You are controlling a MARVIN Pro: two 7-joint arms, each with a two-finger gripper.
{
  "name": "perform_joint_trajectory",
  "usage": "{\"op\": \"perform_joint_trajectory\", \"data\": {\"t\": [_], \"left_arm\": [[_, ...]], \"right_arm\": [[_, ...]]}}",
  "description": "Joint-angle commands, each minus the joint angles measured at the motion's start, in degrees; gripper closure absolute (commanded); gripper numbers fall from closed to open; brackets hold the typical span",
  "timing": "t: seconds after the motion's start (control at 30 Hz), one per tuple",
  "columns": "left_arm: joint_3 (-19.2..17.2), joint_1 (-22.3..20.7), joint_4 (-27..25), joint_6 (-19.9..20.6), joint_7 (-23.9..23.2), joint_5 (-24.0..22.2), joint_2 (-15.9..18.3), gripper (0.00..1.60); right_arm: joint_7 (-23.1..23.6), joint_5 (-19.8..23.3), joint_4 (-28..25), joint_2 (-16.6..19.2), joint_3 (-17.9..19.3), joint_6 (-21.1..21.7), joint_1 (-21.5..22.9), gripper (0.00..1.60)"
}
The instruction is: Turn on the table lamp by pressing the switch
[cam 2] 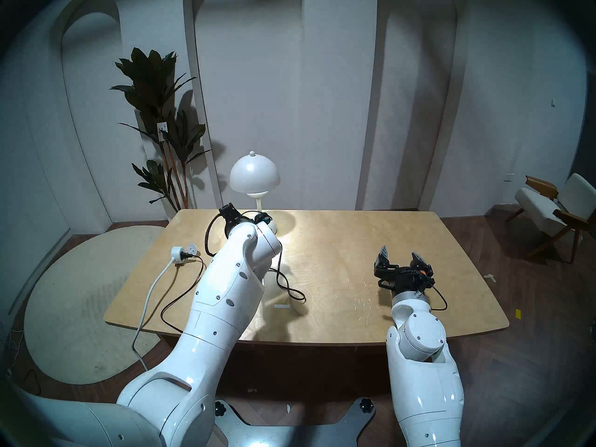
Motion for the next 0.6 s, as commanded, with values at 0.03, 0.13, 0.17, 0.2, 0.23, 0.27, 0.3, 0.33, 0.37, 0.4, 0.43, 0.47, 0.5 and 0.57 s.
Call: {"op": "perform_joint_trajectory", "data": {"t": [0.03,0.13,0.17,0.2,0.23,0.27,0.3,0.33,0.37,0.4,0.43,0.47,0.5,0.57], "left_arm": [[-4.50,-3.31,-7.79,1.47,1.95,-6.60,-4.61,0.00],[-6.95,-3.81,-9.12,2.35,2.30,-9.53,-5.40,0.00],[-7.66,-3.58,-10.55,2.67,2.28,-10.68,-5.42,0.00],[-8.39,-3.68,-10.72,2.98,2.38,-11.43,-5.59,0.00],[-9.09,-3.48,-12.01,3.32,2.35,-12.73,-5.58,0.00],[-9.77,-3.51,-12.28,3.62,2.28,-13.64,-5.71,0.00],[-10.22,-2.99,-14.52,3.97,2.03,-14.92,-5.37,0.00],[-10.99,-3.43,-13.36,4.17,2.33,-15.88,-5.85,0.00],[-11.20,-3.21,-14.28,4.36,2.21,-16.70,-5.70,0.00],[-11.35,-2.79,-15.98,4.54,1.90,-18.26,-5.39,0.00],[-11.37,-2.62,-16.52,4.55,1.74,-19.63,-5.30,0.00],[-11.21,-2.59,-16.62,4.54,1.40,-20.30,-5.29,0.00],[-11.24,-2.28,-17.82,4.77,1.08,-21.86,-5.04,0.00],[-10.85,-1.79,-19.11,4.97,0.65,-23.87,-4.61,0.00]], "right_arm": [[0.06,0.00,-0.93,0.10,0.03,-0.37,0.57,0.00],[0.05,0.00,-0.81,0.11,0.03,-0.36,0.61,0.00],[0.05,0.00,-0.80,0.11,0.03,-0.37,0.62,0.00],[0.05,-0.01,-0.76,0.11,0.03,-0.36,0.63,0.00],[0.05,-0.01,-0.74,0.12,0.03,-0.37,0.64,0.00],[0.05,-0.01,-0.71,0.12,0.03,-0.37,0.65,0.00],[0.05,-0.01,-0.69,0.12,0.03,-0.37,0.67,0.00],[0.06,-0.01,-0.69,0.12,0.03,-0.38,0.68,0.00],[0.06,-0.01,-0.68,0.12,0.03,-0.39,0.68,0.00],[0.06,-0.01,-0.68,0.12,0.03,-0.40,0.70,0.00],[0.06,-0.01,-0.69,0.12,0.03,-0.41,0.70,0.00],[0.06,-0.01,-0.67,0.13,0.03,-0.41,0.71,0.00],[0.06,-0.01,-0.66,0.13,0.03,-0.41,0.72,0.00],[0.06,-0.01,-0.66,0.13,0.03,-0.42,0.73,0.00]]}}
